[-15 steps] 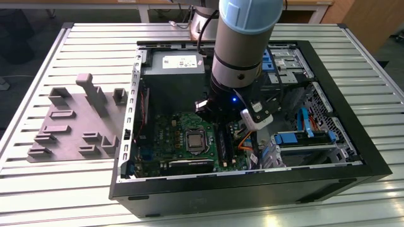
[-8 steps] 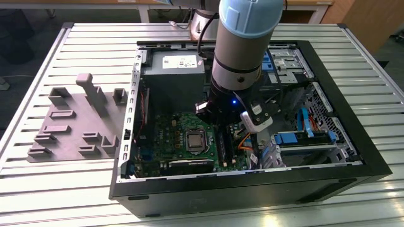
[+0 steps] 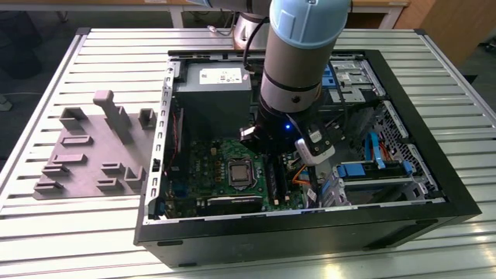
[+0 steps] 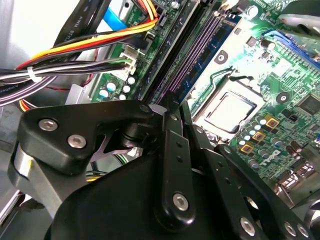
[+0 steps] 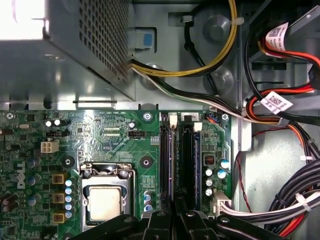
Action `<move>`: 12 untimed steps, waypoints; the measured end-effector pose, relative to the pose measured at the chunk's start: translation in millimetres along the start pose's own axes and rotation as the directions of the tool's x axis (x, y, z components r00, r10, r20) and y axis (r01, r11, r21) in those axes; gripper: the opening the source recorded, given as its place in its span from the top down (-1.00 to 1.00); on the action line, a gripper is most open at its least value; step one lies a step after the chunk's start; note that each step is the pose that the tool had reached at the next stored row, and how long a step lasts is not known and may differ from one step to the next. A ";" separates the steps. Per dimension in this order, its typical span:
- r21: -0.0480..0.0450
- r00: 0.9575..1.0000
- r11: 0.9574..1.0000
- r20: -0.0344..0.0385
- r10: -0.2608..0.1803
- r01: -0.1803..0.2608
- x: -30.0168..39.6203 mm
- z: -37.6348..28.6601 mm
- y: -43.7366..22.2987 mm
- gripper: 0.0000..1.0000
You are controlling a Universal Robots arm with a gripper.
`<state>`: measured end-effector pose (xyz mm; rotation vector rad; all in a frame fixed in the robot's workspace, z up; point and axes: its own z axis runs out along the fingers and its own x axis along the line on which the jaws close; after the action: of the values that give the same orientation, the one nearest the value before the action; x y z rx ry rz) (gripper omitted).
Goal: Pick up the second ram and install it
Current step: 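Insert the second ram into the second slot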
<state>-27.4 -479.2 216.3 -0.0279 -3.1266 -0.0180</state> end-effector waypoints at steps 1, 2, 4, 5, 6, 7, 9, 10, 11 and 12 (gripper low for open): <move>0.000 1.000 1.000 -0.001 0.001 -0.001 -0.4 0.0 0.0 0.73; 0.000 1.000 1.000 -0.001 0.001 -0.001 -0.6 0.0 0.0 0.73; 0.000 1.000 1.000 -0.001 0.001 -0.001 -1.2 0.1 0.0 0.73; 0.000 1.000 1.000 -0.001 0.001 -0.001 -1.4 0.3 0.0 0.73; 0.000 1.000 1.000 -0.001 0.001 -0.001 -1.4 0.5 0.0 0.73; 0.000 1.000 1.000 -0.001 0.001 -0.001 -1.6 0.6 0.0 0.73; 0.000 1.000 1.000 -0.001 0.001 -0.001 -1.7 0.7 0.0 0.73; 0.000 1.000 1.000 -0.001 0.001 -0.001 -1.7 0.8 0.0 0.73; 0.000 1.000 1.000 -0.001 0.001 -0.001 -1.7 0.8 0.0 0.73; 0.000 1.000 1.000 -0.001 0.001 -0.001 -1.7 0.9 0.0 0.73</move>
<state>-25.7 -479.2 215.4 -0.0293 -3.1252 -0.0182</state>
